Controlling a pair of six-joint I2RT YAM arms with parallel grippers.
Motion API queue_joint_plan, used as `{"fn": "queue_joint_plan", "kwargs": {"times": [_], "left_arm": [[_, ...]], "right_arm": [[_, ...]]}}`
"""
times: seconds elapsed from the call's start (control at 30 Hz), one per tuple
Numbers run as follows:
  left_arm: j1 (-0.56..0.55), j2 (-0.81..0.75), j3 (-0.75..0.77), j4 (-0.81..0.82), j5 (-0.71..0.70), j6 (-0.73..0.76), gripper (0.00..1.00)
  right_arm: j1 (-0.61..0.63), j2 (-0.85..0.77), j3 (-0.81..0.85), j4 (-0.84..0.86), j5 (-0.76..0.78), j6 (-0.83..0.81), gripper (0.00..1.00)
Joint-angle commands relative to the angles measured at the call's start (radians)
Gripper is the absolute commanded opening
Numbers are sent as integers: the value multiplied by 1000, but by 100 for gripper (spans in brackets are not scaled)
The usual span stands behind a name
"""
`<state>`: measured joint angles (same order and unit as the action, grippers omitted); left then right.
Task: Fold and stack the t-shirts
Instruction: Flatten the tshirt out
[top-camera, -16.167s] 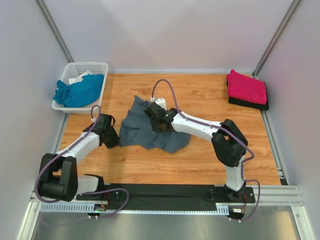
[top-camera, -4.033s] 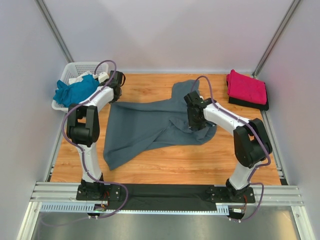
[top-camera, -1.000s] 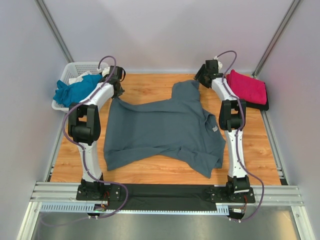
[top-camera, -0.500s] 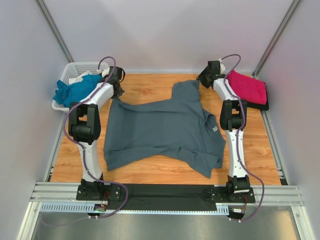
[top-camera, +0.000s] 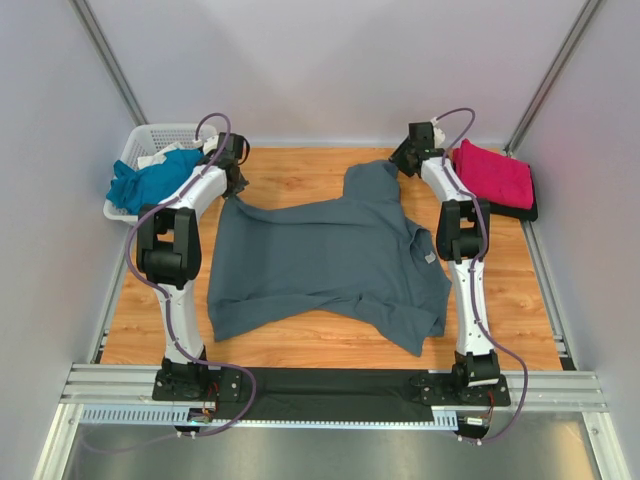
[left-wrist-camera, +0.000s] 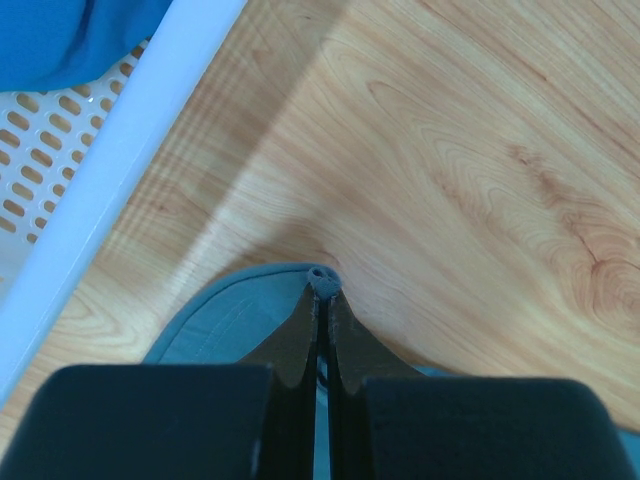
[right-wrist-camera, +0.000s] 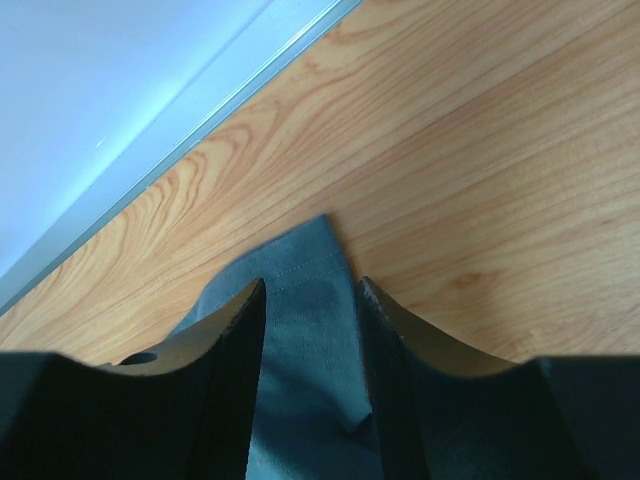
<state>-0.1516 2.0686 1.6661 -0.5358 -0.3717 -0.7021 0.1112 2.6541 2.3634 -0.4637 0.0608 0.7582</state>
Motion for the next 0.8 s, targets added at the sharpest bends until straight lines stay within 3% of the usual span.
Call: {"fn": "queue_joint_plan", "kwargs": {"times": [0.0,0.33,0.43,0.53,0.77], "left_arm": [[11,-4,27,10,11,-19,0],[17,-4,23,22,25,-25,0],[20,-4,18,25,33,-27,0],[23,-7,14,30,34,-28,0],[34,-24,6,42,50,-13,0]], "right_arm": [[13,27,11,-59,45,-8,44],[21,30,36,-90,74,-23,27],[25,38,53,-89,71,-36,10],[28,37,60,-84,67,-54,0],[28,-80,4,-9,50,-148,0]]}}
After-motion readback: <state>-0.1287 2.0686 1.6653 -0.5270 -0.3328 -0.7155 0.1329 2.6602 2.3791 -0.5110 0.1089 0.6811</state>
